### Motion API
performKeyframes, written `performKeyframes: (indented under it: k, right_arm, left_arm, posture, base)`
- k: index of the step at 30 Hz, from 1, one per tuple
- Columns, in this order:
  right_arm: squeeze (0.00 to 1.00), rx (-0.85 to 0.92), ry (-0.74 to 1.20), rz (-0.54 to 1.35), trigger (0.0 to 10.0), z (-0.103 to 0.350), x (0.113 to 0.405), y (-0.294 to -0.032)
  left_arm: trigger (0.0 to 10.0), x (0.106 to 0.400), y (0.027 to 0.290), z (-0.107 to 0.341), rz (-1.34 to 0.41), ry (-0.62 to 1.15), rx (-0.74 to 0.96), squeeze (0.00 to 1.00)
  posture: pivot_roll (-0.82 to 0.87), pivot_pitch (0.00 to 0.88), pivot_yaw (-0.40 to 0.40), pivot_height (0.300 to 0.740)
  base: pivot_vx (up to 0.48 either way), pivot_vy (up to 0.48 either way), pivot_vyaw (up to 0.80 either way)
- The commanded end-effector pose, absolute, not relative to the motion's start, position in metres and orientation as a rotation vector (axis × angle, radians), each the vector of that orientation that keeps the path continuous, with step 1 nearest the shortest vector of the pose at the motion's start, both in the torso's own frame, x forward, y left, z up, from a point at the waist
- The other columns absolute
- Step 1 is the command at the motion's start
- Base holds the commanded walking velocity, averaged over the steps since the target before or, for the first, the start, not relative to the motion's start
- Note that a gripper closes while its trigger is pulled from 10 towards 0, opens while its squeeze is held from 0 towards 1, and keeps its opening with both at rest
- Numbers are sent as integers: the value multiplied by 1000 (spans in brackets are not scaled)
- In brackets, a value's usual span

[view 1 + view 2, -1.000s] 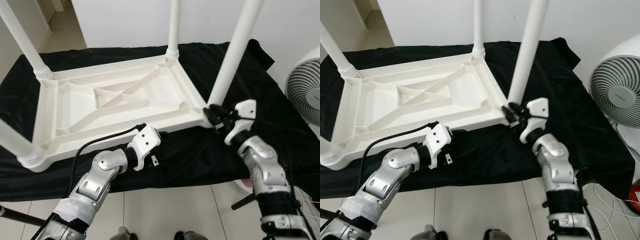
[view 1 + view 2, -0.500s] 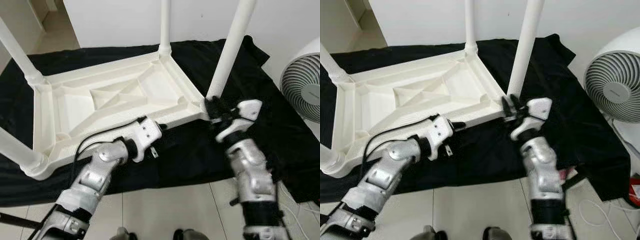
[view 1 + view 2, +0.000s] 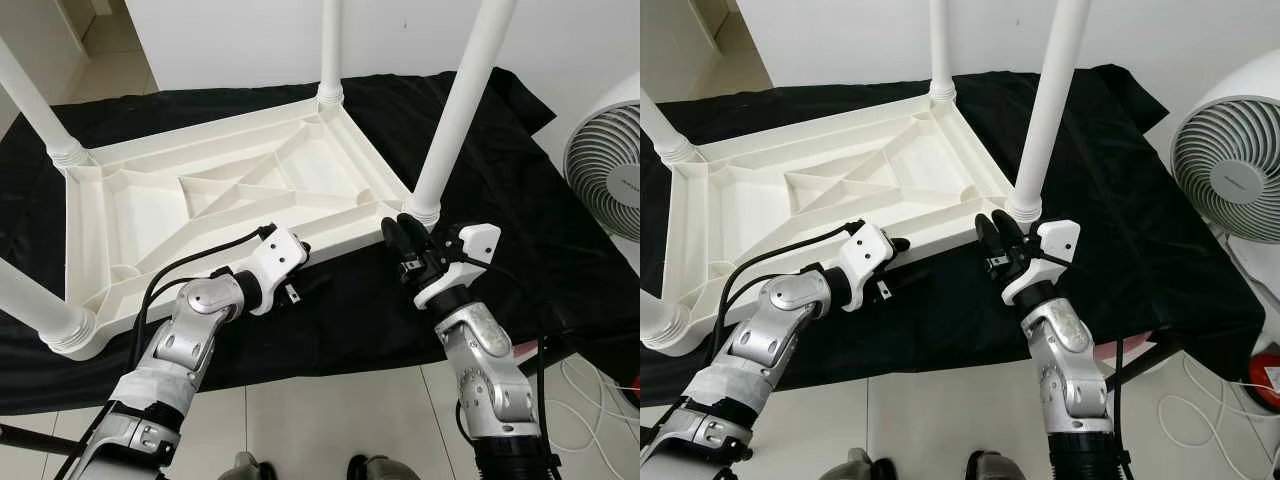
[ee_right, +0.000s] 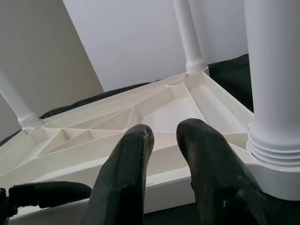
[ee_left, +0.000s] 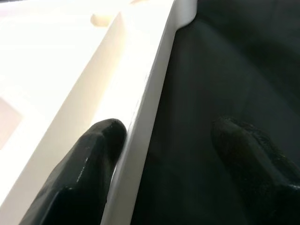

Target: Building children table

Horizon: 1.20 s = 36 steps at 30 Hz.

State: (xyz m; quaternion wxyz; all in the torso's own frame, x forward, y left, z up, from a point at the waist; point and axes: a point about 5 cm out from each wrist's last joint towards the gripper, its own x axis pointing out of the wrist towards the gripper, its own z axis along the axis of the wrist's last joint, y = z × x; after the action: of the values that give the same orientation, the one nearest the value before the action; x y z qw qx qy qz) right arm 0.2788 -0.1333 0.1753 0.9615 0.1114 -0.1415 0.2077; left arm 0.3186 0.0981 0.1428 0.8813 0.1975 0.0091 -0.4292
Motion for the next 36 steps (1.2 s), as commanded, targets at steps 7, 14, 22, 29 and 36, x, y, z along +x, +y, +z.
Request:
performKeyframes:
  k: [7,14,22,29,36]
  right_arm:
    - [0,228,-264,426,10000,174,277,-129]
    - [0,223,-260,413,10000,174,277,-131]
    - [0,211,-253,393,10000,173,278,-132]
    - [0,201,-256,376,10000,175,280,-136]
    - [0,200,-259,367,10000,176,282,-136]
  left_arm:
    - [10000,336,124,139,-424,31,427,0]
    - [10000,340,134,138,-326,66,413,0]
    - [0,339,140,139,-225,71,349,0]
    - [0,339,138,141,-173,62,326,0]
    - [0,336,117,143,-198,44,304,0]
  posture:
    - [-140,145,57,740]
    - [-140,145,57,740]
    - [-141,142,64,740]
    - [-142,144,62,740]
    - [-142,144,62,740]
  base:
    - [0,0,0]
    - [0,0,0]
    - [0,0,0]
    - [0,0,0]
    - [0,0,0]
